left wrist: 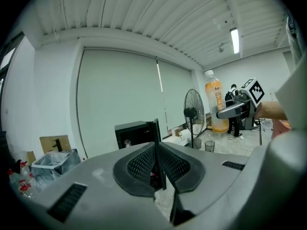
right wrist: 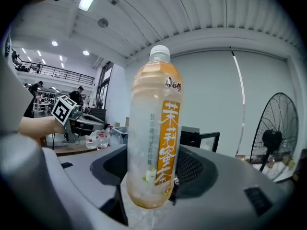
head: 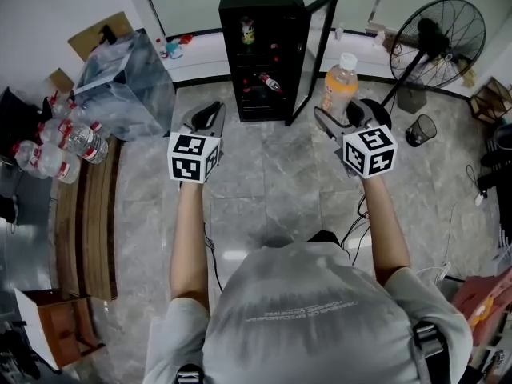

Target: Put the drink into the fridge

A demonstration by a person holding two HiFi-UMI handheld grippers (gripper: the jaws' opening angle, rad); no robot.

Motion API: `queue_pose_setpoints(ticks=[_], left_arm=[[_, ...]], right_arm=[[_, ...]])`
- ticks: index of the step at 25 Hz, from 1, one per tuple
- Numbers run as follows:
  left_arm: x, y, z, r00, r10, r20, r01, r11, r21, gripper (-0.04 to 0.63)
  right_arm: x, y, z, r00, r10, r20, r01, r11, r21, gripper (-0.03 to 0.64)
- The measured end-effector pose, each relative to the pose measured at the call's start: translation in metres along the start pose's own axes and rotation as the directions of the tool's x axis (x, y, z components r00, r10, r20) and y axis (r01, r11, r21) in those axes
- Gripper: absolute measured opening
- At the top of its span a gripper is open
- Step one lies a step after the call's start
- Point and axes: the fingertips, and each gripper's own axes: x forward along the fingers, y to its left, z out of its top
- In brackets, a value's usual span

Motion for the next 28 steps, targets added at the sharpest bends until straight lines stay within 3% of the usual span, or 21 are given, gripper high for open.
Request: queue_pose_setpoints(ticks=[7, 15, 20, 28], left_arm=[[0.007, 0.015, -0.001, 1.0, -0.005, 0.013, 0.005, 1.0, -0.003, 0.031], [0.036, 0.034, -0.021, 1.0, 0.01, -0.008, -0.011, 0.999, -0.041, 0.031], [0.086, 0.053, -0.022, 0.999, 0.018, -0.031, -0.018, 1.0, -0.025, 0.031], [0.207, 0.092, -0.005, 0.999, 0.019, -0.042, -0.02, 1.0, -0.022, 0.031]], right_arm=[[0.017, 0.015, 0.001, 1.0, 0.001, -0.013, -0.001, 1.0, -0.013, 0.281], [0.064, -0.006, -0.006, 1.0, 0.016, -0.008, -0.015, 1.0, 0.014, 0.281], [0.112, -0.043, -0.011, 0.999, 0.038, -0.007, -0.038, 0.999, 0.017, 0.281], [0.213, -0.127, -0.008, 0.995, 0.1, -0.01, -0.1, 0.995, -0.015, 0.279]])
